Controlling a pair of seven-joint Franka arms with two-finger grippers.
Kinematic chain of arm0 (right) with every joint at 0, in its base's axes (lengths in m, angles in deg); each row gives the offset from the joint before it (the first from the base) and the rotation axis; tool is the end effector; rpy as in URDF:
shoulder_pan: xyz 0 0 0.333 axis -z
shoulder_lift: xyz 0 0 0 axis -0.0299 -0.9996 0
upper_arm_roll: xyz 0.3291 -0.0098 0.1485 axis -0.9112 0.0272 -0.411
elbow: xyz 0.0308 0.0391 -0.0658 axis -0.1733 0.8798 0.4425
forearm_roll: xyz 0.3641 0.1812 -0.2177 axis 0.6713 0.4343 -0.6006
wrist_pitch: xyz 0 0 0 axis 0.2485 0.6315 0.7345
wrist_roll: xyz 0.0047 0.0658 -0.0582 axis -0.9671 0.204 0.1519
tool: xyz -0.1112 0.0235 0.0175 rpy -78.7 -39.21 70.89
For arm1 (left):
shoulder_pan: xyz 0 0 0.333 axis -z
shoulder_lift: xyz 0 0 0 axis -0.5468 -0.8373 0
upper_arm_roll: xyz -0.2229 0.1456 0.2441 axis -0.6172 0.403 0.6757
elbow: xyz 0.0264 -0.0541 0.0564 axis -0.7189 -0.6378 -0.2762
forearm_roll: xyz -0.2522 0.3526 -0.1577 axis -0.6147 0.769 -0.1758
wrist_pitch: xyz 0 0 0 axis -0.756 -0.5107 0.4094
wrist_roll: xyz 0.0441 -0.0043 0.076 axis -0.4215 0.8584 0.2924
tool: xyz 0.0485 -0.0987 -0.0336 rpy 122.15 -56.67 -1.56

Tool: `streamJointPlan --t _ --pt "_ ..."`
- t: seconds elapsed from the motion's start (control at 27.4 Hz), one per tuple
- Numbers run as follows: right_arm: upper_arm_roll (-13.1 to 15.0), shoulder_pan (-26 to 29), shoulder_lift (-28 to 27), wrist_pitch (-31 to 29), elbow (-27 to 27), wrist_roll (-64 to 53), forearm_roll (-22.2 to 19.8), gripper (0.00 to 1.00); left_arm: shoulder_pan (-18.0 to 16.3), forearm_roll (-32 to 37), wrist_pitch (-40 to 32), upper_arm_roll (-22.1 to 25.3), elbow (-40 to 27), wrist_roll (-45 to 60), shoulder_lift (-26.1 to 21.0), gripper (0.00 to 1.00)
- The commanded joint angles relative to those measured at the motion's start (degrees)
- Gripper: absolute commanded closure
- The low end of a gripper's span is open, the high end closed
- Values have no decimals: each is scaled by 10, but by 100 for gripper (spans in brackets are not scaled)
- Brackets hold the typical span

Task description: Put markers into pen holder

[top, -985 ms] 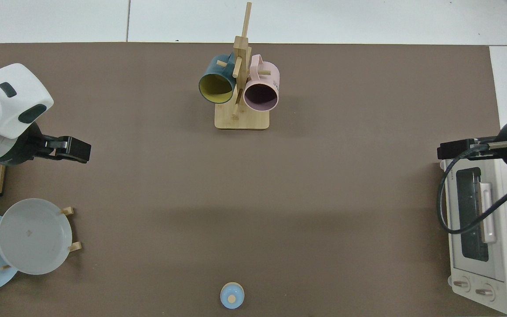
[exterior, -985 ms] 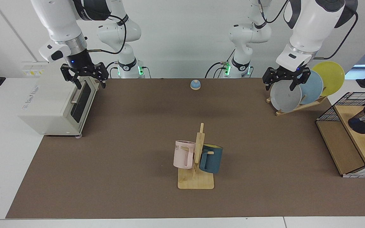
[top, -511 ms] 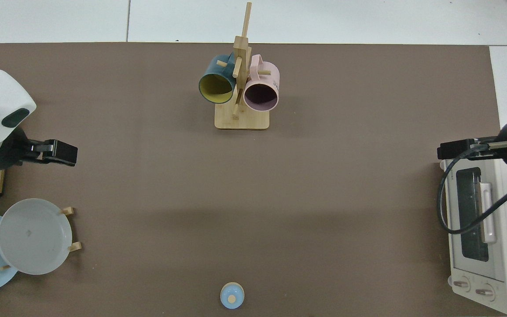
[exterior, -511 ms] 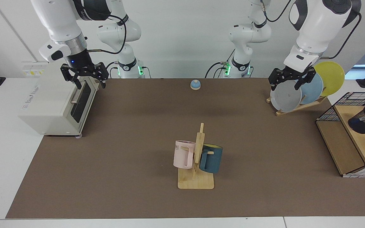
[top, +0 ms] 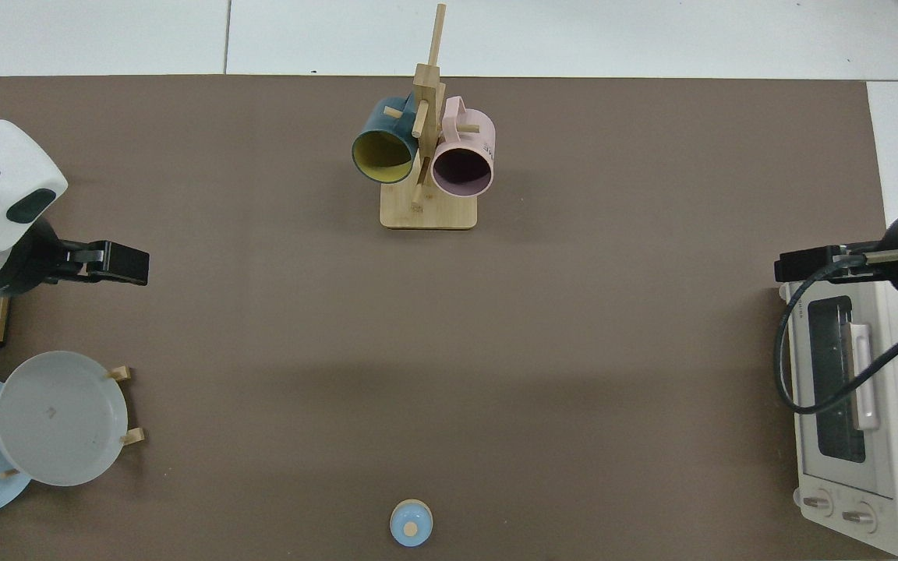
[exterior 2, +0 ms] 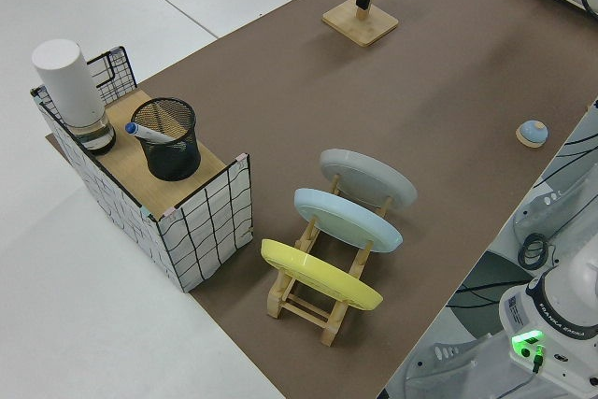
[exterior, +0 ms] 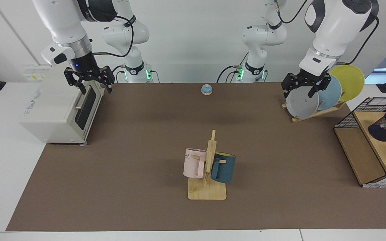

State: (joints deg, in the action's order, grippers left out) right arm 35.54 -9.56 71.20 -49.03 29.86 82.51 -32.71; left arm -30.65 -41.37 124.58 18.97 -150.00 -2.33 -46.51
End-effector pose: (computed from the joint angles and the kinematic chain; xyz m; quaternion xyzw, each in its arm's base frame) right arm 0.6030 0.0118 0.6453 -0.9991 -0.0049 -0.0399 0.0096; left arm 0.6216 -0.0613 0.6342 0.9993 -0.0355 0.0082 0.0045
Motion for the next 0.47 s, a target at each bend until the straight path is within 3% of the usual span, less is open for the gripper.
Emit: streamJointPlan --t 0.0,0.44 --pt "-8 13 3 8 -2 2 9 0 -1 -11 22 1 -23 -20 16 0" --pt "-8 13 3 8 -2 2 9 0 0 -11 22 1 -24 -15 14 0"
